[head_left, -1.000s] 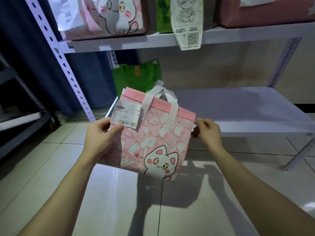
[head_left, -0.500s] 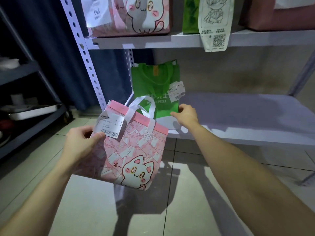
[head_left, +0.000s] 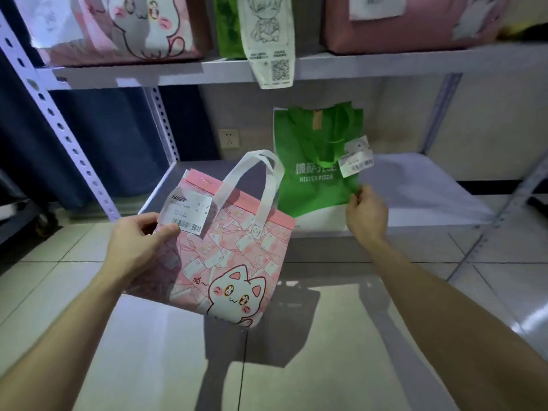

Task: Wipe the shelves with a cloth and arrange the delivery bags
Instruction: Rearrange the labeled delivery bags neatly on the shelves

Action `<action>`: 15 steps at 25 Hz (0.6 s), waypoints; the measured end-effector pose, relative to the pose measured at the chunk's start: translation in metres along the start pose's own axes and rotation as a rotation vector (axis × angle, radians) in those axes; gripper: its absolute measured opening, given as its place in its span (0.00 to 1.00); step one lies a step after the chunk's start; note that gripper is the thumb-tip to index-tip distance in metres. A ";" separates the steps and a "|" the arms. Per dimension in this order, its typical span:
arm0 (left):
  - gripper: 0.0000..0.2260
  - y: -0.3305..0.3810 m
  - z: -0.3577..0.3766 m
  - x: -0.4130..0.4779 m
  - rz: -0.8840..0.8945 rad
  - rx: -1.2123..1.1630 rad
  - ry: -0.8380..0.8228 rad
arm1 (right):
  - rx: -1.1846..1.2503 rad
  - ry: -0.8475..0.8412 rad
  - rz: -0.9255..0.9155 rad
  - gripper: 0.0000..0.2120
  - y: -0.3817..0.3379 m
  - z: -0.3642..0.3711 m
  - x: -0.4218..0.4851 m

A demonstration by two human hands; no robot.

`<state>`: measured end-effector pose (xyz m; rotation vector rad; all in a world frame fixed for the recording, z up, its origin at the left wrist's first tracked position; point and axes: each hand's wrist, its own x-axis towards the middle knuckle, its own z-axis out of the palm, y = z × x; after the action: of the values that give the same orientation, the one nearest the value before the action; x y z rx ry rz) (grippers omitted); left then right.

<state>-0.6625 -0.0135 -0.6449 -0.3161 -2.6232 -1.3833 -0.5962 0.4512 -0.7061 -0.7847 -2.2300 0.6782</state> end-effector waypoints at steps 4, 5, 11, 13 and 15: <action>0.02 0.019 0.045 0.006 -0.029 -0.063 -0.010 | 0.010 0.082 0.078 0.02 0.043 -0.022 0.012; 0.01 0.024 0.055 0.008 -0.045 -0.082 -0.016 | 0.021 0.077 0.090 0.02 0.048 -0.025 0.014; 0.02 0.026 0.069 0.015 -0.070 -0.127 -0.040 | 0.156 0.172 0.116 0.11 0.035 -0.039 0.016; 0.04 0.020 0.060 0.019 -0.090 -0.177 -0.037 | 0.205 0.294 0.022 0.07 0.009 -0.053 0.017; 0.04 0.015 0.046 0.023 -0.119 -0.239 -0.031 | 0.277 0.129 -0.095 0.14 -0.026 -0.061 0.016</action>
<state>-0.6824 0.0355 -0.6534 -0.2146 -2.5397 -1.7487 -0.5706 0.4593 -0.6434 -0.5643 -1.9891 0.8436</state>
